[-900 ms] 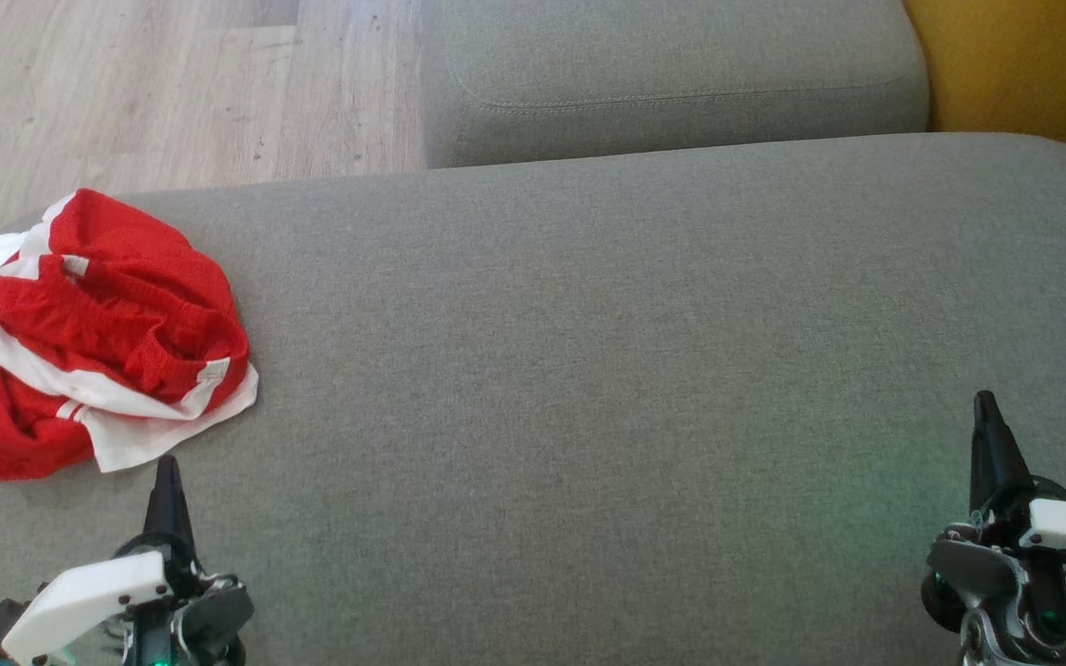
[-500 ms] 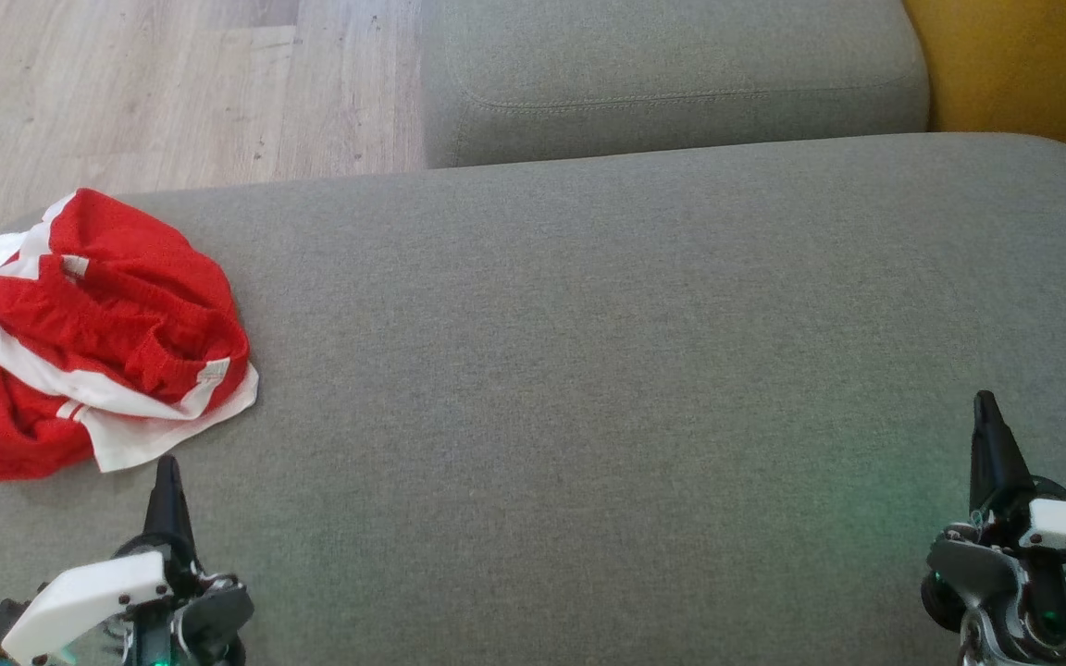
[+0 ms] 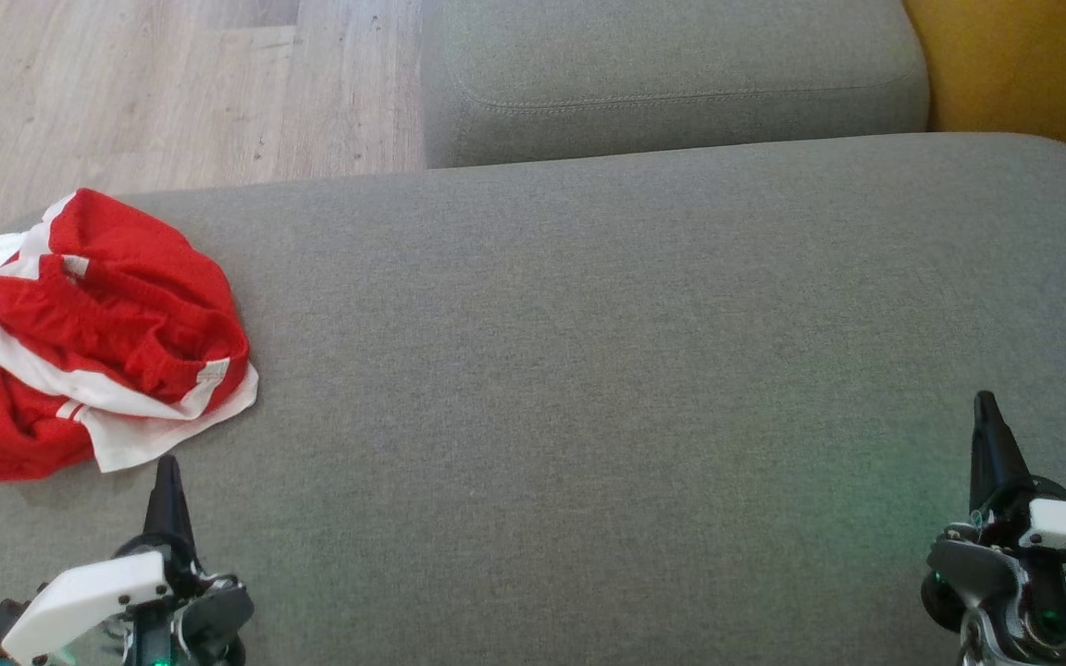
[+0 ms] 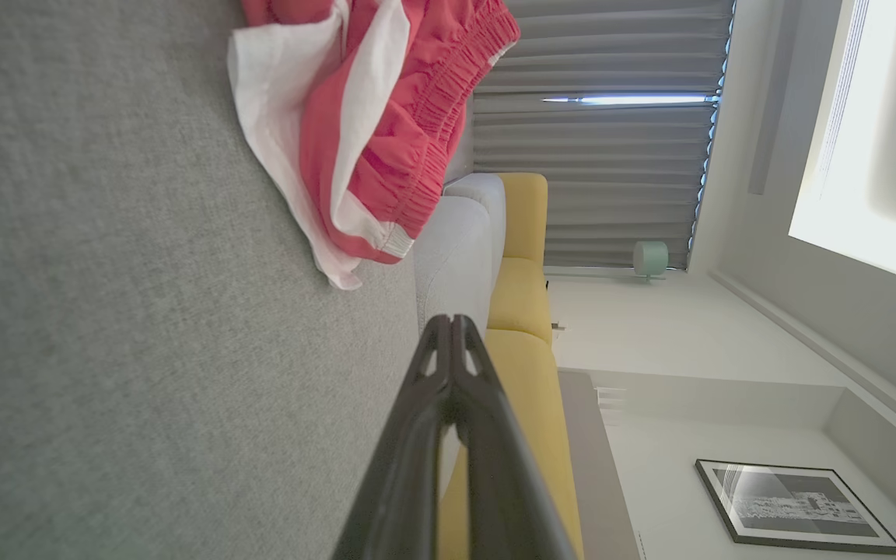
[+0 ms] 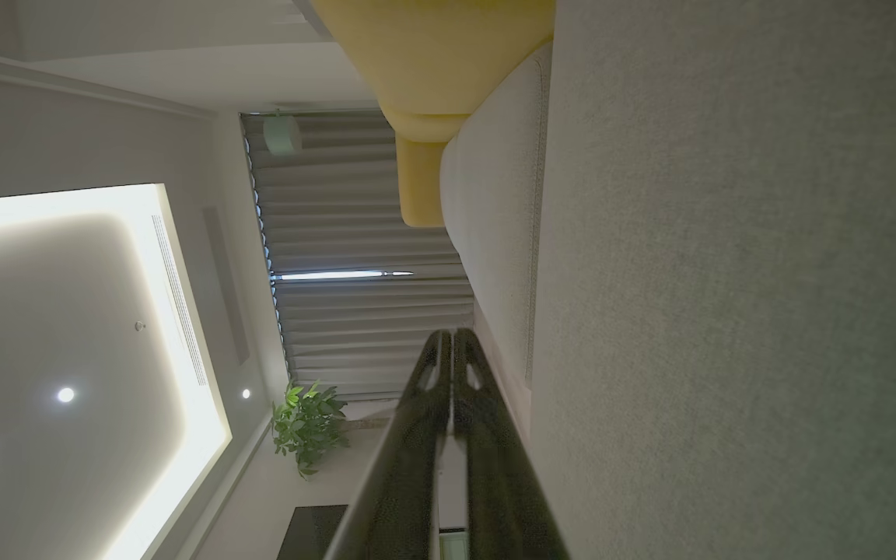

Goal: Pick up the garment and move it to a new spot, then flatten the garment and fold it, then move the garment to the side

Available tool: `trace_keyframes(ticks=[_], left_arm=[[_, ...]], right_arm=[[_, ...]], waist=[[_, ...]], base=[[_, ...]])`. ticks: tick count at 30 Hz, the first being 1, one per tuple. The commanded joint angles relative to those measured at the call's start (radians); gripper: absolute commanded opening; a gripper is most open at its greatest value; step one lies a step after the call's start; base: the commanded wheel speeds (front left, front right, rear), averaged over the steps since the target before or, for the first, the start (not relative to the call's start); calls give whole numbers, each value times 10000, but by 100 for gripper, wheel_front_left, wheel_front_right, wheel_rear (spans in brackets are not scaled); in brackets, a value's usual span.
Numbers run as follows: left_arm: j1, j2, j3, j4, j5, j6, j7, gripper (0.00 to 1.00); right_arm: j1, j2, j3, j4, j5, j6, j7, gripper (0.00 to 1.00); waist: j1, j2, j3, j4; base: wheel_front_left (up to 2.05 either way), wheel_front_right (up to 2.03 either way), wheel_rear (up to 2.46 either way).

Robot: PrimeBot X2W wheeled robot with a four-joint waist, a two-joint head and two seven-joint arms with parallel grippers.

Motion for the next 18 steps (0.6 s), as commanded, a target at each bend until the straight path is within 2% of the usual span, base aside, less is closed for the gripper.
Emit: trace_keyframes(ticks=[1,18], left_arm=[[-517,81,322,-321,91,-65,73,0],[-517,81,322,-321,91,-65,73,0]], right_arm=[[-516,-54,211,-357,-28,136,58,0],[-516,-54,211,-357,-28,136,58,0]], waist=[[0,0,0,0],[0,0,0,0]], base=[[0,0,0],[0,0,0]])
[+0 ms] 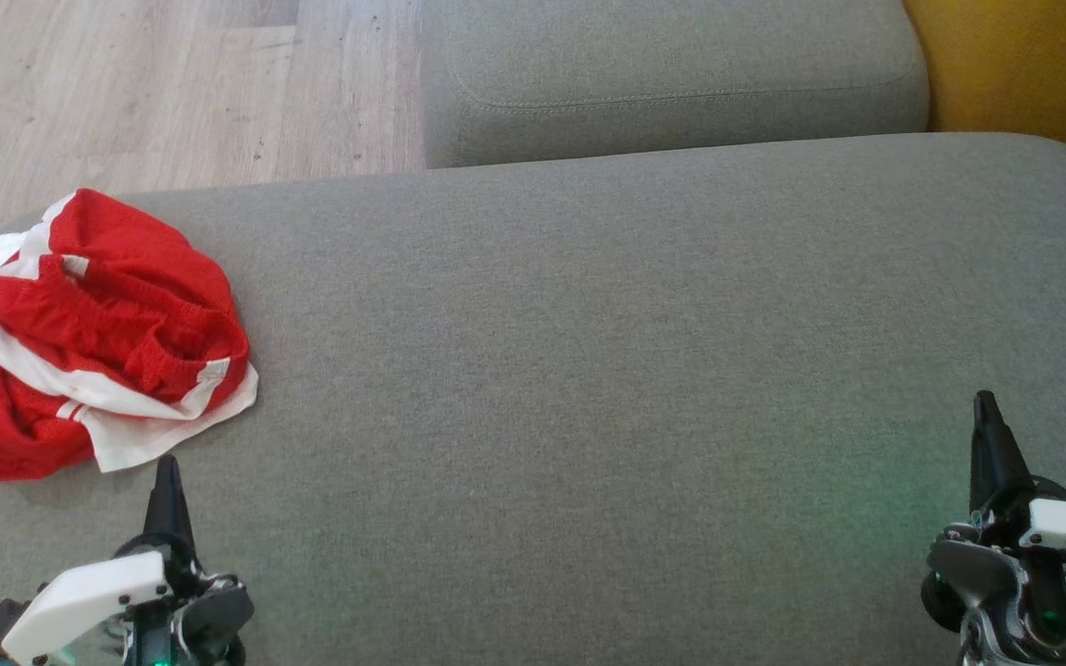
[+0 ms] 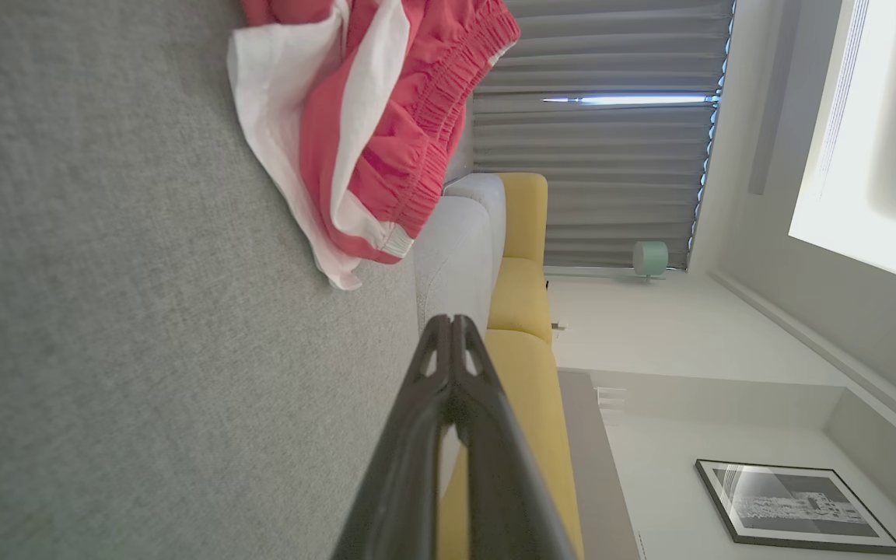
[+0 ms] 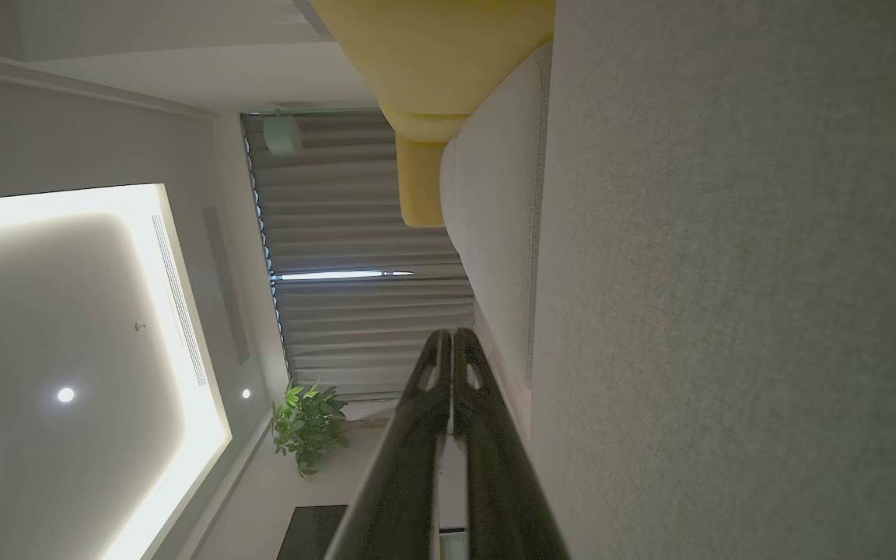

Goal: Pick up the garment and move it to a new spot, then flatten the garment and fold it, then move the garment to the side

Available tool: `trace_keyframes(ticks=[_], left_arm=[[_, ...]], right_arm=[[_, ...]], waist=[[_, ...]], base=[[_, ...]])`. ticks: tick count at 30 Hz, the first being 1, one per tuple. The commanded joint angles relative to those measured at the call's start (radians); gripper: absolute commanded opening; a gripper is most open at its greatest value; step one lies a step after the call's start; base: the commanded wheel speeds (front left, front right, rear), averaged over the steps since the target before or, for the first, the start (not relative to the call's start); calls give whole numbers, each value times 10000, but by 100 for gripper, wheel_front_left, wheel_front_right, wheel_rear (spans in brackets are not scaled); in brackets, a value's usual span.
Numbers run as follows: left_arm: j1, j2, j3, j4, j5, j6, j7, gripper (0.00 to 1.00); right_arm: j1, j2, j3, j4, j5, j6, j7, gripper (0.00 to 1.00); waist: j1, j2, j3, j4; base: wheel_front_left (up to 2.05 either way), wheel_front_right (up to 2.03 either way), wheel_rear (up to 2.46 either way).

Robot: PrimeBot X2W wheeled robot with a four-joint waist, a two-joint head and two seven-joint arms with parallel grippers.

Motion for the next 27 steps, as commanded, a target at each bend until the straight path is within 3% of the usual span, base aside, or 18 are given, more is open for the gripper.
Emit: trace_keyframes(ticks=[1,14,15,17,18,19,27], left_arm=[[-517,81,322,-321,91,-65,73,0],[-517,81,322,-321,91,-65,73,0],[5,-6,-5,38,-3,9,-3,100],[110,-25,-30,305,-2,11,-9,100],[219,-46,-37,464,1,11,-10,0],[345,-74,-46,624,-1,11,-11,100],[356,-64,-220,463,351,6,-246,100]], right_arm=[[-515,-54,211,-357,-28,138,58,0],[-515,-54,211,-357,-28,138,58,0],[5,4,7,39,2,-7,0,100],[127,31,20,303,3,-30,-1,100],[243,57,23,469,3,-30,-1,0],[377,90,27,636,2,-30,-4,100],[427,53,313,476,-214,-20,-241,100]], waist=[[0,0,0,0],[0,0,0,0],[0,0,0,0],[0,0,0,0],[0,0,1,0],[0,0,1,0],[0,0,-90,-14]], base=[[0,0,0],[0,0,0],[0,0,0],[0,0,0],[0,0,0],[0,0,0],[0,0,0]])
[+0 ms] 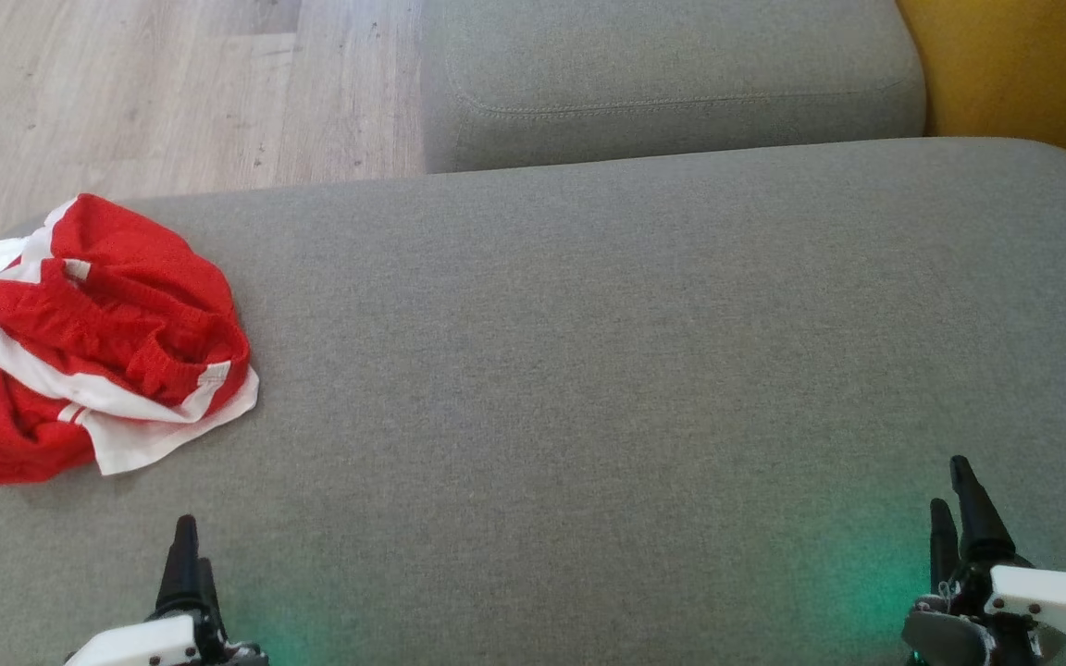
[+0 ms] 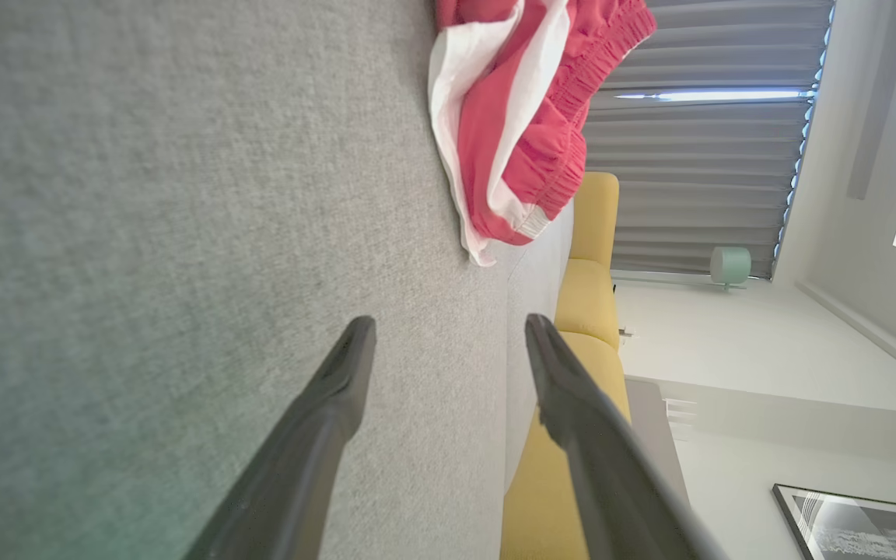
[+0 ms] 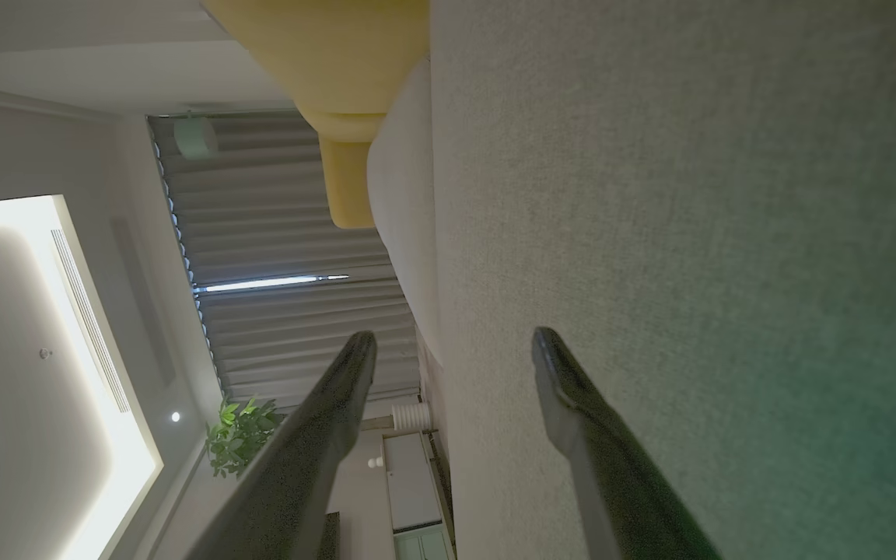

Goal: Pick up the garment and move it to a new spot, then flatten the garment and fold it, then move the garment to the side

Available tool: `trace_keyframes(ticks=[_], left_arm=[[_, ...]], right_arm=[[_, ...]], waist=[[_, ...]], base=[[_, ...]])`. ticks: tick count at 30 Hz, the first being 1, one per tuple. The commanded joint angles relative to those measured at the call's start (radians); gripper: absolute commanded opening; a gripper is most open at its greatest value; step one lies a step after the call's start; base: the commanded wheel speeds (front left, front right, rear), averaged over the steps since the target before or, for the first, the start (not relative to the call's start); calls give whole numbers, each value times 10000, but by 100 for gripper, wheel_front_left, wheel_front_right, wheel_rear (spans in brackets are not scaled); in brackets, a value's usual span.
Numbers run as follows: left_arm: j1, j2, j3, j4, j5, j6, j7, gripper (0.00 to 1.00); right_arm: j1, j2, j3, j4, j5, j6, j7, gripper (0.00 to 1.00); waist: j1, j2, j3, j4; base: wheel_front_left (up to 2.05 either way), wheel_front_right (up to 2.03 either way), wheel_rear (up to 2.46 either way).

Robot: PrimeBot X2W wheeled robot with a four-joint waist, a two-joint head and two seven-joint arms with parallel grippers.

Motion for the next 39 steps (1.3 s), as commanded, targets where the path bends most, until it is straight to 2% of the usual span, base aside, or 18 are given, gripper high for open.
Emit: trace_keyframes(ticks=[1,8,39], left_arm=[[-405,77,-18,-392,248,-6,-121,100],[-343,85,-94,-632,1211,67,-327,100],[-96,124,-1211,-1762,5755,876,-1236,100]], right_arm=[[-375,-124,106,-383,-198,12,-149,100],[-360,-127,241,-500,-1201,22,-357,100],[-69,-132,835,-1366,-5774,64,-1271,100]], waist=[[0,0,-19,-7],[0,0,-86,-46],[0,0,-496,-216]], base=[[0,0,0],[0,0,0],[0,0,0]])
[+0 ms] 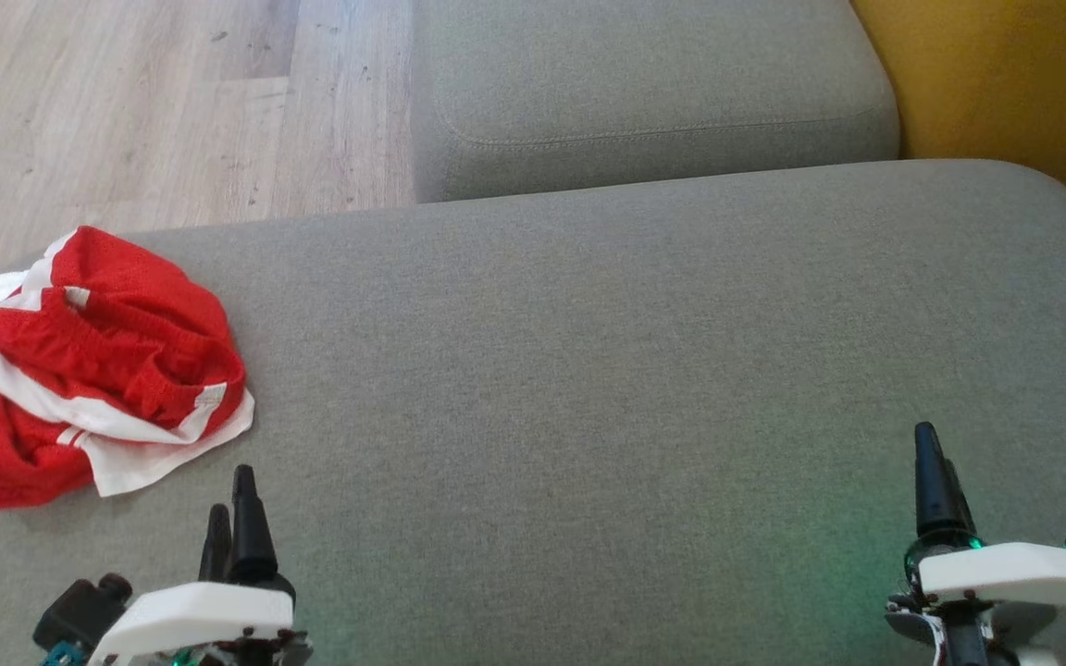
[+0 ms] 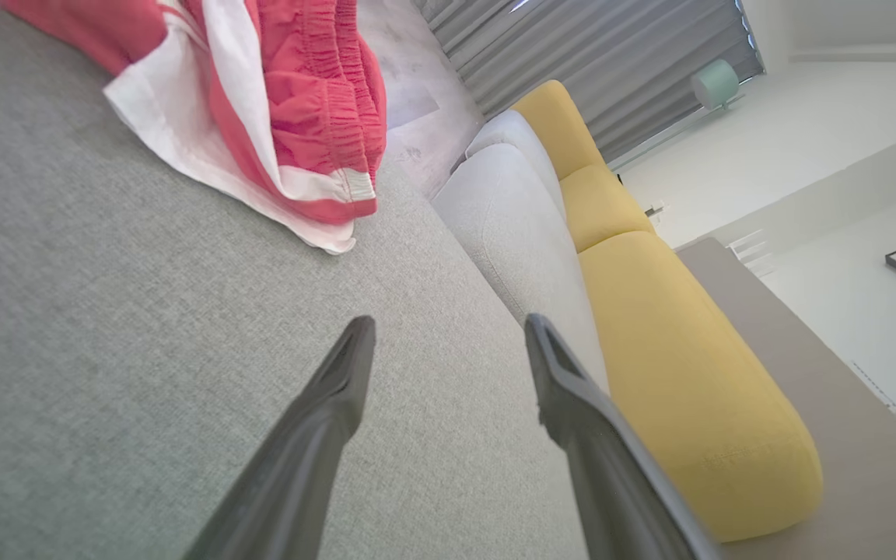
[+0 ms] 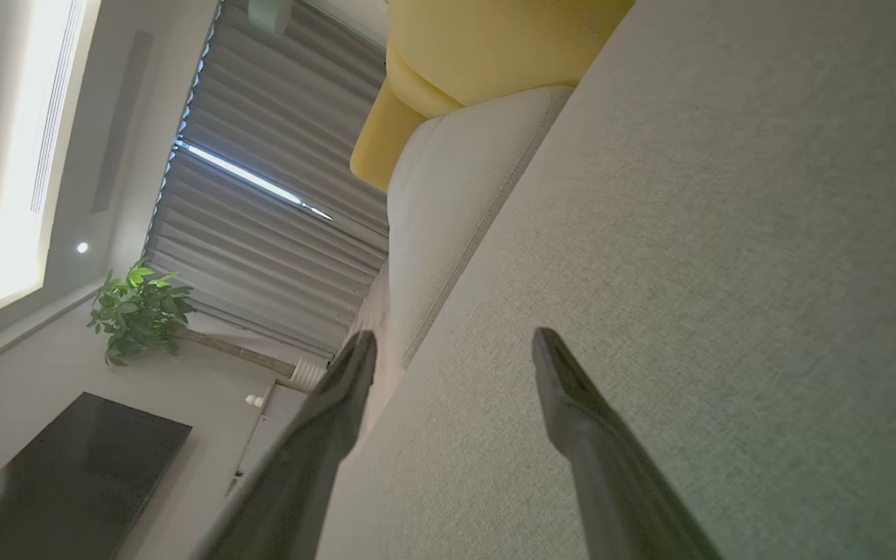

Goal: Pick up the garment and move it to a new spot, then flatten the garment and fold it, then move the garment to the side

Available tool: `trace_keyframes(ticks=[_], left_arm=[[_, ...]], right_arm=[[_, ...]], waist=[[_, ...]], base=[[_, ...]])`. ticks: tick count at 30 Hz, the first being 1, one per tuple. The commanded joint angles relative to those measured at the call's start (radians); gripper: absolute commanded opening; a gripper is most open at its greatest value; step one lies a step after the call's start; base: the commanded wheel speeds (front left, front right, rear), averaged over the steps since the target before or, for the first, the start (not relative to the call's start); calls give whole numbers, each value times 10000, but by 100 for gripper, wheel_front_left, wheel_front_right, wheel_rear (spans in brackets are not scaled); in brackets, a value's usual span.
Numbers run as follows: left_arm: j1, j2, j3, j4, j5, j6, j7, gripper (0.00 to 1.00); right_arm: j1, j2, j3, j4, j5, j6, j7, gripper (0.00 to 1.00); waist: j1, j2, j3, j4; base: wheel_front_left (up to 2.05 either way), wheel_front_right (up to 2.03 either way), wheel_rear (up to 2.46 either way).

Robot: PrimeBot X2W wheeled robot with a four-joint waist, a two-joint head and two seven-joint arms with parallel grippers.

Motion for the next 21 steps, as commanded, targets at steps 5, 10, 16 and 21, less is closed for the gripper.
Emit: trace_keyframes(ticks=[5,10,16,21], left_arm=[[-194,131,-145,-515,1140,164,-261,100],[-184,175,-412,-582,1890,356,-408,100],[-173,242,-676,-716,2521,485,-554,100],[-152,302,-874,-791,3108,630,-701,100]], right_arm=[[-136,-130,287,-479,-1061,69,-286,100],[-105,-135,347,-555,-1654,75,-433,100],[-61,-141,428,-580,-2299,82,-580,100],[-23,-147,507,-645,-2936,89,-728,100]], waist=[[0,0,-67,-31],[0,0,-109,-60],[0,0,-149,-79],[0,0,-181,-86]], base=[[0,0,0],[0,0,0],[0,0,0],[0,0,0]])
